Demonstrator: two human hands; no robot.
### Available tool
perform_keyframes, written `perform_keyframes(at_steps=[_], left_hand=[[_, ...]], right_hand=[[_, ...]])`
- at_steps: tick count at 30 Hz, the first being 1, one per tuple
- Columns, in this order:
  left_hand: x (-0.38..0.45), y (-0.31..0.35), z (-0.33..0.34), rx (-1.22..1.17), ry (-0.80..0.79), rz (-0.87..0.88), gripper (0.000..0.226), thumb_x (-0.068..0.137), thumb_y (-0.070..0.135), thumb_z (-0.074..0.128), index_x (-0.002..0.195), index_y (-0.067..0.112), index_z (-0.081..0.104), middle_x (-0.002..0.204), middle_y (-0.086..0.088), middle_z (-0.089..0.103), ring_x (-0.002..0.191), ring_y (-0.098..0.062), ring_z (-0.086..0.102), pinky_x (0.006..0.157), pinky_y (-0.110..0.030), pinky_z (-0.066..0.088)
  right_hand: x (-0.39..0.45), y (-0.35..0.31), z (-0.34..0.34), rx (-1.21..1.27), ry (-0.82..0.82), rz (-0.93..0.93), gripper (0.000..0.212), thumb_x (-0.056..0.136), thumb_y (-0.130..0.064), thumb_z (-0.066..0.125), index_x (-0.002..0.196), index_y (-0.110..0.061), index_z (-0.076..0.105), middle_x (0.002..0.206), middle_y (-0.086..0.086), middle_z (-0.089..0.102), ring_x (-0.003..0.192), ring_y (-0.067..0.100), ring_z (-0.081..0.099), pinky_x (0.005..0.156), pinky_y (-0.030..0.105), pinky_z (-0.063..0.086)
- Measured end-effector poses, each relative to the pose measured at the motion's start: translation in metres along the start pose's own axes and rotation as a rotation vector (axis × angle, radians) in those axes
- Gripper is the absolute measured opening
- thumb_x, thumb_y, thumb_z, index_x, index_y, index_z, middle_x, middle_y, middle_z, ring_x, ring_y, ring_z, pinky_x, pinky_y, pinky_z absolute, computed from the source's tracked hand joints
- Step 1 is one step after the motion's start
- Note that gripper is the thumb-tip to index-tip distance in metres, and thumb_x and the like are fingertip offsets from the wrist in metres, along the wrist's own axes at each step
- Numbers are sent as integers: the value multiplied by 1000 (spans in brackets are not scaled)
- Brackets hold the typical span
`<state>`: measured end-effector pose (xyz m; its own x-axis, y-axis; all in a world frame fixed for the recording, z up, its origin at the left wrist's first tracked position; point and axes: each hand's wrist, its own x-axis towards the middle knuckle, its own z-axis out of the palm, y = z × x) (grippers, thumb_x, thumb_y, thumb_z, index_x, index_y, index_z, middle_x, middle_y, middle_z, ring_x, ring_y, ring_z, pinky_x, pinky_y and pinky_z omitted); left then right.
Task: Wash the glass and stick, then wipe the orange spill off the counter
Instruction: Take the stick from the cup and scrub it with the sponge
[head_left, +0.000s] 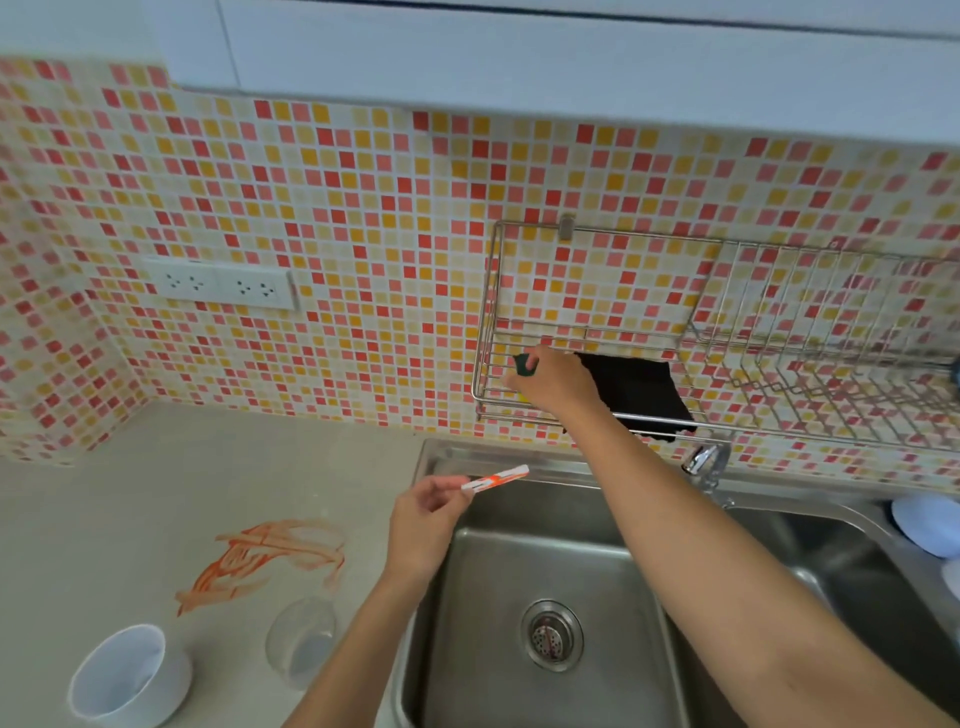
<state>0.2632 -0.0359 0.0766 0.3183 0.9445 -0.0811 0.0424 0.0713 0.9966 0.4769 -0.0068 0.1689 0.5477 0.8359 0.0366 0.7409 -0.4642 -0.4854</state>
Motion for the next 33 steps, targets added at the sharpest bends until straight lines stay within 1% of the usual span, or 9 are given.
perform_keyframes(at_steps=[5, 9, 12, 16, 20, 23, 26, 30, 33], left_hand=[[9, -6, 6, -31, -23, -28, 5, 83, 7, 71, 88, 9, 72, 80, -5, 75, 73, -12, 66, 70, -21, 51], [13, -7, 15, -47, -12, -22, 3, 83, 5, 71, 86, 7, 71, 72, 1, 73, 67, -8, 63, 67, -21, 50], [6, -4, 26, -39, -16, 11, 3, 83, 4, 70, 87, 5, 71, 73, 2, 72, 61, 0, 61, 61, -13, 48], [-9, -9, 44, -12, -36, 29, 5, 84, 13, 72, 88, 10, 72, 79, -2, 73, 67, -1, 62, 64, -13, 47], [-27, -21, 69, 34, -44, 20, 8, 83, 17, 74, 88, 11, 72, 83, -6, 75, 77, -9, 66, 68, -13, 47], [-42, -30, 87, 49, -60, 17, 7, 83, 19, 74, 87, 14, 72, 83, -4, 75, 79, -11, 67, 72, -21, 49], [-59, -34, 102, 60, -25, 11, 11, 83, 18, 74, 90, 10, 73, 82, -5, 75, 75, -7, 65, 71, -21, 49], [-79, -40, 121, 93, 33, 10, 13, 82, 19, 75, 89, 9, 74, 79, -2, 75, 73, -7, 68, 72, -22, 52], [-87, -41, 130, 115, 61, -15, 7, 81, 18, 76, 85, 12, 74, 77, 1, 75, 75, -12, 70, 75, -30, 56]], right_hand=[[10, 2, -5, 208, 40, 120, 61, 82, -28, 71, 132, -9, 39, 114, 9, 58, 94, 25, 60, 60, 29, 43], [-28, 5, -27, 558, 189, 45, 56, 83, -27, 71, 127, -25, 38, 109, 3, 59, 82, 16, 63, 62, 26, 50], [-76, 21, -37, 677, 186, -41, 67, 75, -19, 79, 130, -30, 42, 103, -8, 56, 90, 3, 59, 68, 18, 51], [-133, 65, -20, 699, 164, -12, 39, 75, -25, 81, 107, -33, 61, 104, -5, 65, 91, 6, 64, 80, 31, 56], [-167, 106, 5, 995, 41, 162, 28, 90, -9, 64, 110, -25, 53, 105, 4, 68, 83, 16, 72, 78, 32, 58], [-175, 134, 24, 902, 53, 253, 33, 94, -10, 55, 121, -26, 47, 102, 2, 63, 75, 10, 66, 78, 43, 59], [-177, 149, 35, 798, 32, 380, 42, 96, -33, 38, 138, -35, 39, 120, 1, 53, 90, 16, 58, 84, 48, 56], [-189, 154, 43, 462, 211, 89, 52, 101, -22, 42, 150, -30, 28, 119, 8, 46, 96, 20, 53, 87, 28, 41], [-202, 154, 53, 242, 382, -128, 45, 95, -17, 57, 140, -19, 50, 124, 8, 55, 101, 23, 52, 92, 20, 34]])
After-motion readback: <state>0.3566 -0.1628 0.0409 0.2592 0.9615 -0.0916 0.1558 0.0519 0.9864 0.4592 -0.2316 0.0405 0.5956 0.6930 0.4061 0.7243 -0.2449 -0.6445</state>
